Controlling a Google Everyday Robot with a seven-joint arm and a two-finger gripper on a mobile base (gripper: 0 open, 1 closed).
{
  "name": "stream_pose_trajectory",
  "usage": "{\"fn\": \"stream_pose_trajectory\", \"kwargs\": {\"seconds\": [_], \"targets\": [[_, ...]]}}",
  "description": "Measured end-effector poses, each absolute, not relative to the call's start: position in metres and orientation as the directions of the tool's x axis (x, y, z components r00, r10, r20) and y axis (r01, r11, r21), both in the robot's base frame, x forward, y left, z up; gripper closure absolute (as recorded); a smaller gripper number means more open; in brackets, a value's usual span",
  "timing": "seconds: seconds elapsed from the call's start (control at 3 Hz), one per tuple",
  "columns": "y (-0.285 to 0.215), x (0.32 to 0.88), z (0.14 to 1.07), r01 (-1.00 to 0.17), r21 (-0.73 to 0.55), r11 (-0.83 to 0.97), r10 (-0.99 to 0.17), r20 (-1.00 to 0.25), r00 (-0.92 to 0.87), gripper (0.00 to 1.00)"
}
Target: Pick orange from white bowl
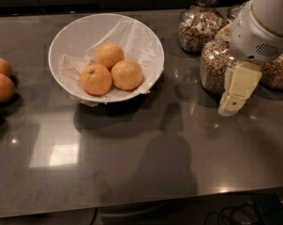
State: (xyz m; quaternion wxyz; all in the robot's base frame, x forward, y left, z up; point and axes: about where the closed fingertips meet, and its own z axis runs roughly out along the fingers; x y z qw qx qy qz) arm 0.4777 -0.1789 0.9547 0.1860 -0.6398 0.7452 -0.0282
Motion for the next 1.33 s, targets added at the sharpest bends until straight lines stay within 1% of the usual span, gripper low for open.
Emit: {"fn": "stream_pose_trajectory", "kwargs": {"seconds": [0.67,1.33], "targets": [[-0.120,0.503,0.965,-0.931,-0.361,0.055,-0.962,-0.269,0.048,0.00],[-0.118,0.505,0.964,-0.932,-0.358,0.058,-0.959,-0.278,0.048,0.00]]}}
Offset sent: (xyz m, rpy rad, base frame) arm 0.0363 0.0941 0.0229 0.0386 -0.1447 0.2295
